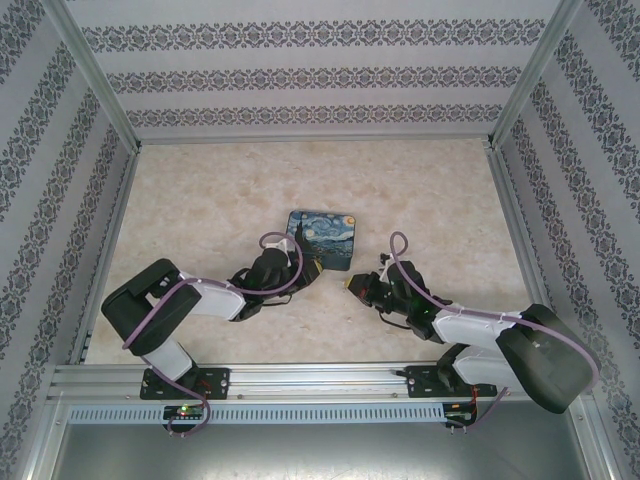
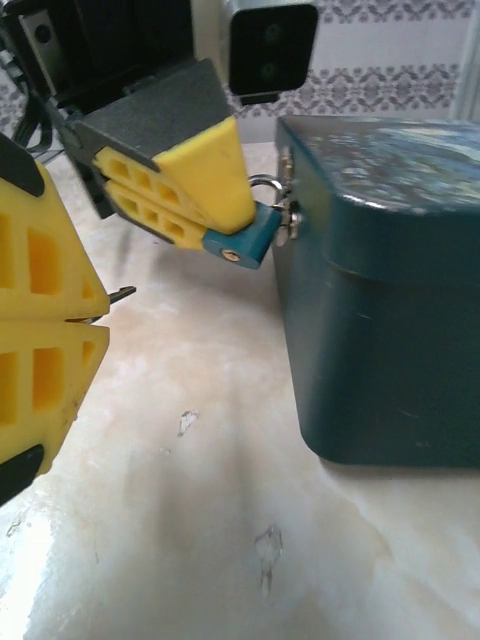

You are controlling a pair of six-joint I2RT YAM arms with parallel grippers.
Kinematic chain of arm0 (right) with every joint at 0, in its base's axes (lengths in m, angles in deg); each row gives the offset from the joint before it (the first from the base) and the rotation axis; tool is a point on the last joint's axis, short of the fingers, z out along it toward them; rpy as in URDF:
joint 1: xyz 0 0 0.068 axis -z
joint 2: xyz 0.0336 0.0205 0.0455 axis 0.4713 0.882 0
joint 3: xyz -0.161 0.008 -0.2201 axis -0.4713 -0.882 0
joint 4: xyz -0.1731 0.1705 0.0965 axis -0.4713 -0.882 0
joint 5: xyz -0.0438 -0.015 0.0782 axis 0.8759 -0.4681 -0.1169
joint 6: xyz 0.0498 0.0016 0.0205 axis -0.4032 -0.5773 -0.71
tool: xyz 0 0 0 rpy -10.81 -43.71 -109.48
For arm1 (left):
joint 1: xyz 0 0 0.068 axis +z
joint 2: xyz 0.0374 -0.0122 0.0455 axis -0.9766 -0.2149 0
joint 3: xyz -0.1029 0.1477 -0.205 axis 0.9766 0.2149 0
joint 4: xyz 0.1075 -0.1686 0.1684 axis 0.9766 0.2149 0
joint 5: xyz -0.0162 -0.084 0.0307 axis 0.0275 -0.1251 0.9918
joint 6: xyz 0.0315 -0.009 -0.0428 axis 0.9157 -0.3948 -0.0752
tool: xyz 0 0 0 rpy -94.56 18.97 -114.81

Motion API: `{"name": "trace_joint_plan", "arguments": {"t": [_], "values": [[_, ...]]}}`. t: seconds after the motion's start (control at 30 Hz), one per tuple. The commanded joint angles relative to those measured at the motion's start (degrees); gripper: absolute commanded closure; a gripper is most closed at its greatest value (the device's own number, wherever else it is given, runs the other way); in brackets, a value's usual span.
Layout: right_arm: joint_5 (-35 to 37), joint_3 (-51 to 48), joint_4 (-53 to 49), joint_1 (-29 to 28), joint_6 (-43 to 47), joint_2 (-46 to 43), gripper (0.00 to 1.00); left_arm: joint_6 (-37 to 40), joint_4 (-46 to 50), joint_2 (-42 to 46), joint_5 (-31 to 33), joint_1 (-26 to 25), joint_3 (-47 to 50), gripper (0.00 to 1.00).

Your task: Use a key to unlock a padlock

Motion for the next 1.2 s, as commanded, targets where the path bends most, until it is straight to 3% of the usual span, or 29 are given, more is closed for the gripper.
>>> {"name": "trace_joint_plan", "arguments": {"t": [0.0, 0.7, 1.17], "values": [[3.79, -0.6, 2.65, -0.84, -4.45, -0.14, 1.0, -4.87, -7.94, -1.01, -1.15, 0.82, 1.25, 1.0], [9.51, 3.49, 5.21, -5.05, -10.96, 6.07, 1.0, -17.92, -14.41, -0.68, 1.88, 0.71, 2.79, 1.0], [9.78, 6.96, 6.87, -5.85, -11.49, 11.26, 1.0, -18.35, -15.68, -1.24, 2.02, 0.73, 3.1, 1.0]]}}
